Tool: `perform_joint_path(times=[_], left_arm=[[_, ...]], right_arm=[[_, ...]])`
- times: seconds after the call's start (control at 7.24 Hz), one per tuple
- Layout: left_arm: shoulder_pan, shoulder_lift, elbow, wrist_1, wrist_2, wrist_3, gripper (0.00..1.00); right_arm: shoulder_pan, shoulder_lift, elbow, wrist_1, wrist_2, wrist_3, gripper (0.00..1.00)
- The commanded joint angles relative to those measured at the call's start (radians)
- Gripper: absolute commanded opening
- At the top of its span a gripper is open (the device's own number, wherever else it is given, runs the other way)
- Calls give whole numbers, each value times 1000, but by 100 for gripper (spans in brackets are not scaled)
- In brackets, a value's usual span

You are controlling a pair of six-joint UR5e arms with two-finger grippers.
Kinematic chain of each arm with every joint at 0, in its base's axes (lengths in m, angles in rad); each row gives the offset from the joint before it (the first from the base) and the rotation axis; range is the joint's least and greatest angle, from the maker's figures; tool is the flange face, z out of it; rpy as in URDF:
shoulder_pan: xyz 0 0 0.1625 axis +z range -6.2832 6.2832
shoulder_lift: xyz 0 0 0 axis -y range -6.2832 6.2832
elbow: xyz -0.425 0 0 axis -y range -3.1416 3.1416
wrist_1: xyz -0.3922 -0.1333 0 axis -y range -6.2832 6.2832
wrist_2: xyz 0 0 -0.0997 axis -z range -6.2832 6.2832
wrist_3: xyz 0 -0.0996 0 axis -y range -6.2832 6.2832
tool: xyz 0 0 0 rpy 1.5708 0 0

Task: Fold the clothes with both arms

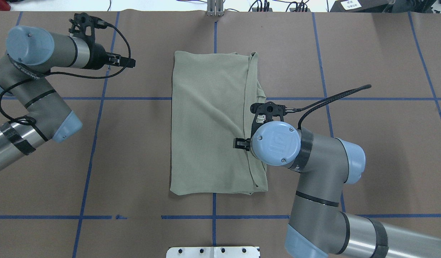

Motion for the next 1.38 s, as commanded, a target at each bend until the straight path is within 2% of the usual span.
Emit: perform_joint_path(times=[0.0,0.14,0.28,0.41,0.83,1.1,1.24], left_arm=[[16,0,0,0,1,0,100],[18,0,2,0,1,0,100],[18,0,0,0,1,0,100],[19,0,0,0,1,0,100],[23,0,-3,0,1,0,100],[24,0,-1,0,1,0,100],[24,0,-3,0,1,-2,100]], right_arm=[[-40,43,8,-145,48,-146,100],[-86,43,8,-182,48,-203,93],[-127,31,5,-194,47,-210,78],[-144,28,5,-196,44,-211,68],[-153,27,-6,-196,19,-268,55],[-146,27,-9,-196,14,-297,41],[-141,25,-12,-196,1,-337,37]])
